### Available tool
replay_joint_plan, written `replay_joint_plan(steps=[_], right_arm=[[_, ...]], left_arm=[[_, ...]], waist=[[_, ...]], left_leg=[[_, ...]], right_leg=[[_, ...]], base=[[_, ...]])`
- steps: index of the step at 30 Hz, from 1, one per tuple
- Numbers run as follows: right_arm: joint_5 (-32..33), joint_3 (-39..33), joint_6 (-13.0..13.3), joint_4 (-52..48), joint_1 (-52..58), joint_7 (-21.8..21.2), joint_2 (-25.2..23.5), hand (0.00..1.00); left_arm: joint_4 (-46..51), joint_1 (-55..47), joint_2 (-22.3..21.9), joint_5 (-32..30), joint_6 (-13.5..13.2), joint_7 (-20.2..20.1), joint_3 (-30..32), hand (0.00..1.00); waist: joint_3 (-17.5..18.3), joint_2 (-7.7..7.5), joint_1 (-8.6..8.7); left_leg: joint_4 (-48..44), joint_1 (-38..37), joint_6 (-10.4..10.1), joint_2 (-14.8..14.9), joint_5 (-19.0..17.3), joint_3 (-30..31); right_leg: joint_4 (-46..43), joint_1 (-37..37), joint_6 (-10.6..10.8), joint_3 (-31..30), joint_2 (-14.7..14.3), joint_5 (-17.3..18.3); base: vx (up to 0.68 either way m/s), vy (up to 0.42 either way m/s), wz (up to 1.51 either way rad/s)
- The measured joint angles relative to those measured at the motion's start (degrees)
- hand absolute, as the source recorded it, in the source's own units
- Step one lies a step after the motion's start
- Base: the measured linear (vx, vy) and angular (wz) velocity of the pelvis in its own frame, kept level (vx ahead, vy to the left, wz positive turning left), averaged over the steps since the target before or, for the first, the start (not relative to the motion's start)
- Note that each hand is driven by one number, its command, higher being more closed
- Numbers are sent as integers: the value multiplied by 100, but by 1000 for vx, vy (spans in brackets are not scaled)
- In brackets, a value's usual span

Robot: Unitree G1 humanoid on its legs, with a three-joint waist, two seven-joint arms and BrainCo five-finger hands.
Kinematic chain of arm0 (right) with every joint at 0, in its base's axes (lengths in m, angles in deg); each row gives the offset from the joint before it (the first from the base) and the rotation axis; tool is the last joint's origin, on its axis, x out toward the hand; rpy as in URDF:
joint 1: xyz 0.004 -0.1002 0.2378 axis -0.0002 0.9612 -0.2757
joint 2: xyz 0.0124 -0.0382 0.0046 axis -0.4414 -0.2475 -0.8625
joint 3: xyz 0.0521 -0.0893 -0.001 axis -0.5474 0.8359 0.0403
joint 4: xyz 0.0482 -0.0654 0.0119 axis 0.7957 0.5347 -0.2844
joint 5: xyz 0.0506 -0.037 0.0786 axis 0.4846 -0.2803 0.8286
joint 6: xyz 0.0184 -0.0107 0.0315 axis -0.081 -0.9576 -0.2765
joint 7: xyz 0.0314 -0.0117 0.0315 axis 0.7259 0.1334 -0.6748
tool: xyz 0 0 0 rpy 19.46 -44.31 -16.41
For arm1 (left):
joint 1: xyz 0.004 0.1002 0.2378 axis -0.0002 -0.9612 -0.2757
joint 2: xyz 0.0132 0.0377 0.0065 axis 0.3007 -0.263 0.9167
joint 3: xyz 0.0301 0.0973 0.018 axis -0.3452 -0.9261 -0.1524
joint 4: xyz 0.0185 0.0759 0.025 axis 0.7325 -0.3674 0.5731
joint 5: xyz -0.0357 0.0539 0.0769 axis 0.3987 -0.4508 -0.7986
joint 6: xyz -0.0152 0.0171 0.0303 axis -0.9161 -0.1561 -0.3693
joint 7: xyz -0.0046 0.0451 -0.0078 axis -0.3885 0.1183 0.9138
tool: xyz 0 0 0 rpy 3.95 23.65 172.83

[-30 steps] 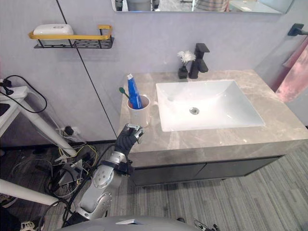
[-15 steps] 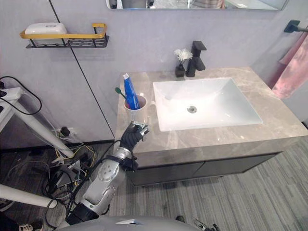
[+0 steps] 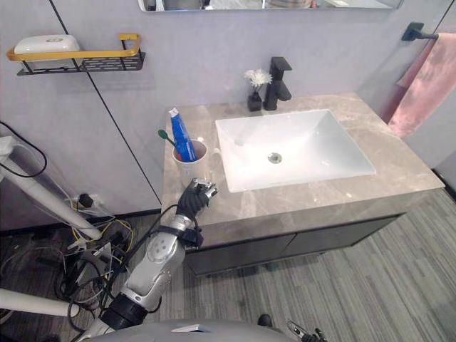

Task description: Organize washtable

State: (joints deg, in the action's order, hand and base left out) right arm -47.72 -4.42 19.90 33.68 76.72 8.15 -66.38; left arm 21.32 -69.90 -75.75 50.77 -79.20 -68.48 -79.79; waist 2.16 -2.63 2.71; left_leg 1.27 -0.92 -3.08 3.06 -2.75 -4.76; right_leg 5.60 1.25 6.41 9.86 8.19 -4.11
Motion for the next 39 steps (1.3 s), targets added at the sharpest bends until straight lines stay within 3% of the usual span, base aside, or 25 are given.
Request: replay_joint_plan(steps=[20, 39], right_arm=[[-2, -181, -1, -5, 5, -11, -41, 0], [-4, -183, -1, -25, 13, -55, -41, 0]], left_arm=[[-200, 0, -72, -8, 26, 250, 668, 100], [-783, 473, -154, -390, 40, 422, 727, 100]], waist=[[1, -1, 1], [6, -8, 14]], left_leg=[[-9, -1, 14, 0, -39, -176], [-53, 41, 29, -10, -87, -427]], right_leg=[[0, 80, 12, -162, -2, -27], [1, 260, 29, -436, -6, -106]], base=[[3, 2, -4], [-1, 3, -7]])
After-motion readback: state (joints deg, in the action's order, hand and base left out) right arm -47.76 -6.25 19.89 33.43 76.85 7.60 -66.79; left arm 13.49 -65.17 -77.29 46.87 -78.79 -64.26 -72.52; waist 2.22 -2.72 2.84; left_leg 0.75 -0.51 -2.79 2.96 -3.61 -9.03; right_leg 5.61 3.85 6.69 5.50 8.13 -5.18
